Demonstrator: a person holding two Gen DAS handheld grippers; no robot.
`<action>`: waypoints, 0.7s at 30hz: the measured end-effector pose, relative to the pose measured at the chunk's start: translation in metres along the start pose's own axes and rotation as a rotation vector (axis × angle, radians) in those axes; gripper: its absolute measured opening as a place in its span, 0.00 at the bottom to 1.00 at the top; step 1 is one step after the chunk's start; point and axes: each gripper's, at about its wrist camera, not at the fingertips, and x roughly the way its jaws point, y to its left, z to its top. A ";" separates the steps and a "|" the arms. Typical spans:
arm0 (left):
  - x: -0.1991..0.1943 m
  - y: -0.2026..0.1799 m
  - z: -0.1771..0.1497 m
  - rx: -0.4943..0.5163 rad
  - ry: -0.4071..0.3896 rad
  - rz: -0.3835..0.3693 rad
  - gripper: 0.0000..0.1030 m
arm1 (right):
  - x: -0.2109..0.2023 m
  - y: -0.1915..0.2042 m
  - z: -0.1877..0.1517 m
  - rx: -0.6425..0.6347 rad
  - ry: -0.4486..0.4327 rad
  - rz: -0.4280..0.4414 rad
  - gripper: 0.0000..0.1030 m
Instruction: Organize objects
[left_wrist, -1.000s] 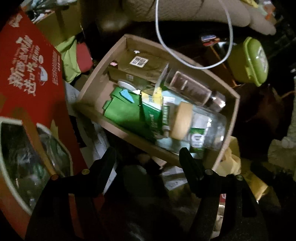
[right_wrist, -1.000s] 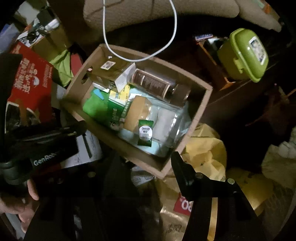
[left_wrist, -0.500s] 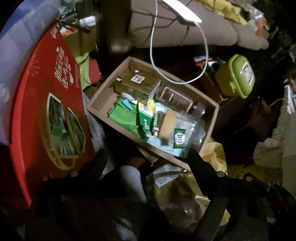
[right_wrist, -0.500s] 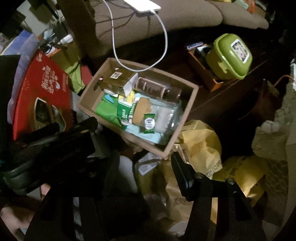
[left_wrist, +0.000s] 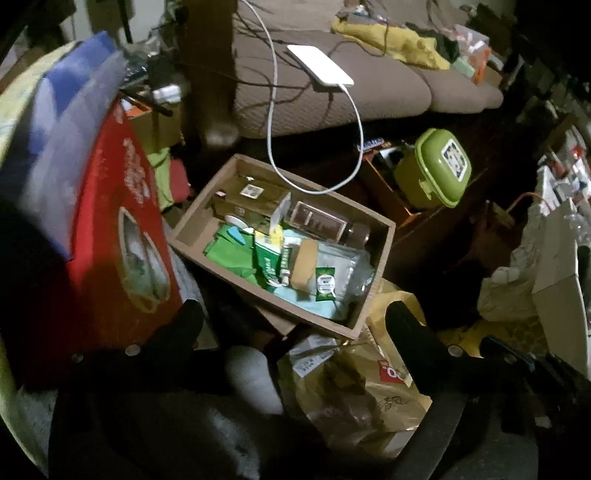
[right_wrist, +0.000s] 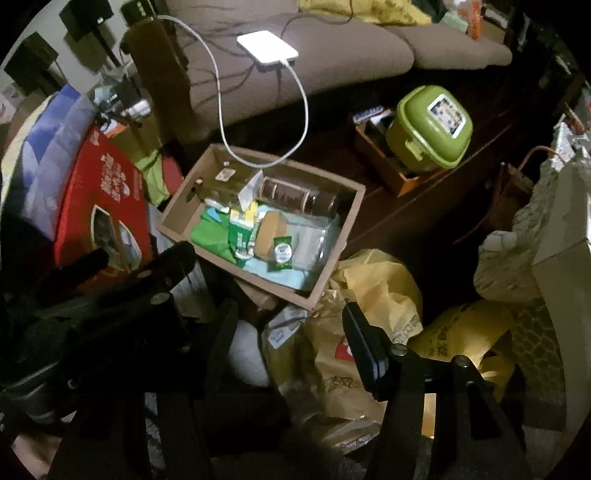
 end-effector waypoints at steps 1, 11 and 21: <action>-0.004 0.000 -0.002 -0.001 -0.007 -0.003 0.97 | -0.004 0.001 -0.003 0.005 -0.013 0.004 0.61; -0.022 -0.002 -0.010 0.014 -0.052 0.053 1.00 | -0.009 0.006 -0.015 0.015 -0.039 0.002 0.62; -0.038 -0.004 -0.019 0.034 -0.098 0.088 1.00 | -0.003 0.007 -0.021 0.021 -0.009 0.002 0.62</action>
